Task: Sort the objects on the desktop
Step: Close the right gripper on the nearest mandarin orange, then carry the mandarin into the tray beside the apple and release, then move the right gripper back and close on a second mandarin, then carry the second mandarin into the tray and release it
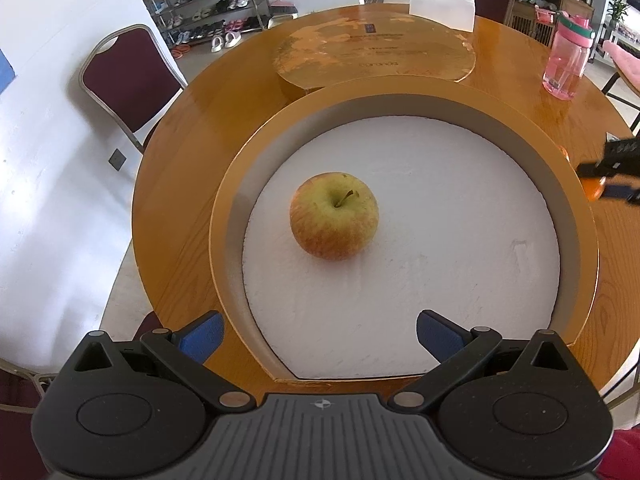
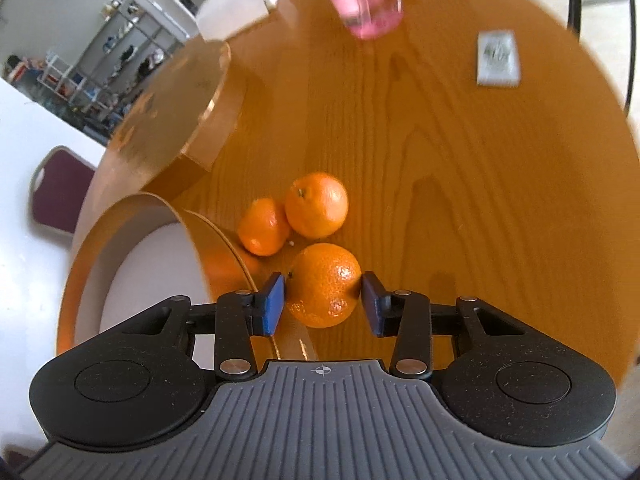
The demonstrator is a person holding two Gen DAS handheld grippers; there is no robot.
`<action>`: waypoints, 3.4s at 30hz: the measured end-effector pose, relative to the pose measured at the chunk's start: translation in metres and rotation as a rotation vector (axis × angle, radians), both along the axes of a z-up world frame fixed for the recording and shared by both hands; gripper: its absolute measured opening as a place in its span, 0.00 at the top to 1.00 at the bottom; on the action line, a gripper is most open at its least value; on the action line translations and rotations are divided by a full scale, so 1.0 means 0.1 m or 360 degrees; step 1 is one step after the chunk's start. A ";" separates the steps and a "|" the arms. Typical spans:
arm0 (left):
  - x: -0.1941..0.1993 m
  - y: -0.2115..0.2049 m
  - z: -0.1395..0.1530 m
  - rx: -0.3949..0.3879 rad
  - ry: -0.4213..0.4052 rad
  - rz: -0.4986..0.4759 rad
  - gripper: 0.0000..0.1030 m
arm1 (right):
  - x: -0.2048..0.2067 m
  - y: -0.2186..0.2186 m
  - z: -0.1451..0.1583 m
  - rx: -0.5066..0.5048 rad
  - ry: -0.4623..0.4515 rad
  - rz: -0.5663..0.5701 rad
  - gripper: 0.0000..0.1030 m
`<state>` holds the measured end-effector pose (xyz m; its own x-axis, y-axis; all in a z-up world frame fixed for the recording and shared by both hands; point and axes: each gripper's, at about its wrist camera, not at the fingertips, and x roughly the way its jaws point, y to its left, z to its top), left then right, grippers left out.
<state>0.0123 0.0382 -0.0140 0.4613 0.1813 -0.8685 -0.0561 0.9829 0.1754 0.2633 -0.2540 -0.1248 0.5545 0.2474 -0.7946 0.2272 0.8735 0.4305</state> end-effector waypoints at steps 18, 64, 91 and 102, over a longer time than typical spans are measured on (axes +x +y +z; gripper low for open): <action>-0.19 0.50 -0.02 -0.0109 -0.0059 0.0063 0.01 | -0.45 1.82 0.38 -0.0177 -0.0045 0.0783 0.58; 0.00 0.32 -0.07 -0.0081 -0.0024 -0.0062 0.01 | -0.49 1.92 0.28 -0.0285 0.0017 0.0957 0.48; 0.12 -0.13 -0.09 0.0054 0.0031 -0.0020 0.01 | 0.62 -0.02 -0.10 -0.0056 0.0027 0.0005 0.52; 0.08 -0.10 -0.07 0.0062 0.0035 0.0023 0.01 | 0.79 0.05 -0.27 -0.0077 0.0105 -0.0026 0.54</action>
